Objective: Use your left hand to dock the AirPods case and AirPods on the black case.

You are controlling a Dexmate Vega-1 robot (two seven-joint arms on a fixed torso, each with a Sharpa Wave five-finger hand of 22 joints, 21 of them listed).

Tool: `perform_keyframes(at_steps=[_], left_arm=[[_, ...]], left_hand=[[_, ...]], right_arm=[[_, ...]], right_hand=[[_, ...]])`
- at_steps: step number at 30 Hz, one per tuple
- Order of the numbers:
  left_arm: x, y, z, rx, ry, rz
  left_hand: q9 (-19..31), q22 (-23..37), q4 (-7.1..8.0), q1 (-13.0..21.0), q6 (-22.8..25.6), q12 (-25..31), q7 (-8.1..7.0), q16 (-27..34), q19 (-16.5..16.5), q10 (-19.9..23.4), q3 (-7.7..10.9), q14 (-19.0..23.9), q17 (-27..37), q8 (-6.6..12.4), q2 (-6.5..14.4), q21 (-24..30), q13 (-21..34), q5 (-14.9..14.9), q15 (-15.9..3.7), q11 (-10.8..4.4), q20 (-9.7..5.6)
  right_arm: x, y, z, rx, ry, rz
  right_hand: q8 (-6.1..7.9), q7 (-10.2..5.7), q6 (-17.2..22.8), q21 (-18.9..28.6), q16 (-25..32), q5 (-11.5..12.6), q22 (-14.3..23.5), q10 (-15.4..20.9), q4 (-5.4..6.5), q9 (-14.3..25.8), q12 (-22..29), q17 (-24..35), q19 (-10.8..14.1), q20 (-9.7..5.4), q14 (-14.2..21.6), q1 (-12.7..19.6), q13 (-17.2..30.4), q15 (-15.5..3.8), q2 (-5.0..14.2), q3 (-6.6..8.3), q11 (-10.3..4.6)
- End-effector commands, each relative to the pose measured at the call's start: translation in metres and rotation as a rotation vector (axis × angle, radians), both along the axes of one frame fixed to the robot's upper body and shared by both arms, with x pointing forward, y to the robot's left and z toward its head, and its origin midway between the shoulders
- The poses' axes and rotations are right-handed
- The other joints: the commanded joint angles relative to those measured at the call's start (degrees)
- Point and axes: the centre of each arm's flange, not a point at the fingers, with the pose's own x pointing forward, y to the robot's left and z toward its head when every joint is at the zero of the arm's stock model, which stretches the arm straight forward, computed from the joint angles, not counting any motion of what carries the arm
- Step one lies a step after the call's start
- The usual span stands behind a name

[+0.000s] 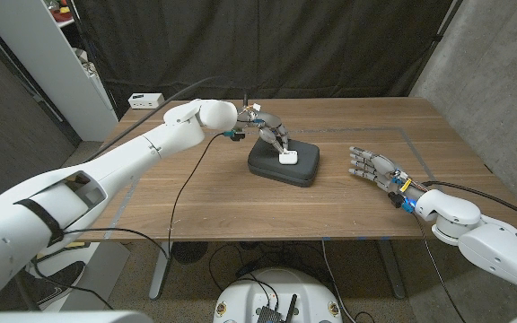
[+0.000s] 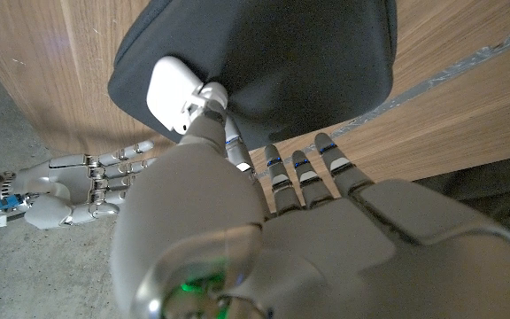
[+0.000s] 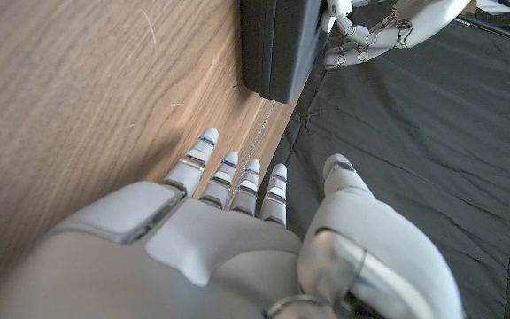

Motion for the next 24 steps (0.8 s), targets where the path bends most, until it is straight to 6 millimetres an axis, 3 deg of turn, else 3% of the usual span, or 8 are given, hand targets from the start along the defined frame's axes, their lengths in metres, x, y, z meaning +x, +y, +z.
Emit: perform_keyframes(at_steps=[1,10,24], left_arm=[[-0.0026,-0.0003,0.0006,0.019,0.004,-0.003],[-0.0063,-0.0009,0.0008,0.039,-0.008,0.006],[-0.0098,0.0023,-0.0035,0.048,0.022,-0.012]], left_hand=[[-0.4,0.2,0.81,-1.3,-0.3,-0.1,-0.02,0.3,0.2,0.1,-0.07,0.5,0.3,-0.67,-0.1,-0.1,0.2,-0.1,-2.49,-0.04,0.46],[-1.5,0.2,2.62,-4.3,-0.4,-0.1,-0.19,0.5,0.4,0.4,-1.02,1.0,0.5,-1.88,-0.3,-0.1,0.2,0.3,-2.71,-0.23,0.43],[-2.6,0.2,0.24,-1.3,-1.3,-0.1,0.29,0.3,0.6,0.3,0.84,1.3,0.2,-3.39,0.1,-0.2,0.3,0.8,-2.61,-0.02,0.82]], right_arm=[[0.0000,-0.0011,0.0002,-0.002,0.000,0.001],[-0.0004,-0.0026,-0.0026,0.005,0.002,-0.002],[-0.0003,-0.0040,-0.0045,0.001,0.005,-0.003]], right_hand=[[0.30,-0.23,0.3,0.3,0.4,0.3,0.1,0.2,0.09,0.1,0.3,0.1,-0.3,-0.11,-0.1,-0.4,0.1,-2.93,0.04,0.30,-0.02],[0.37,-0.09,0.5,0.3,0.4,0.3,0.1,0.2,0.12,0.2,0.3,0.1,-0.3,-0.14,-0.1,-0.4,0.1,-2.98,0.05,0.36,0.00],[0.36,0.05,0.6,0.3,0.4,0.3,0.1,0.2,0.10,0.2,0.3,0.0,-0.3,-0.06,-0.1,-0.6,0.1,-2.93,-0.09,0.39,-0.16]])
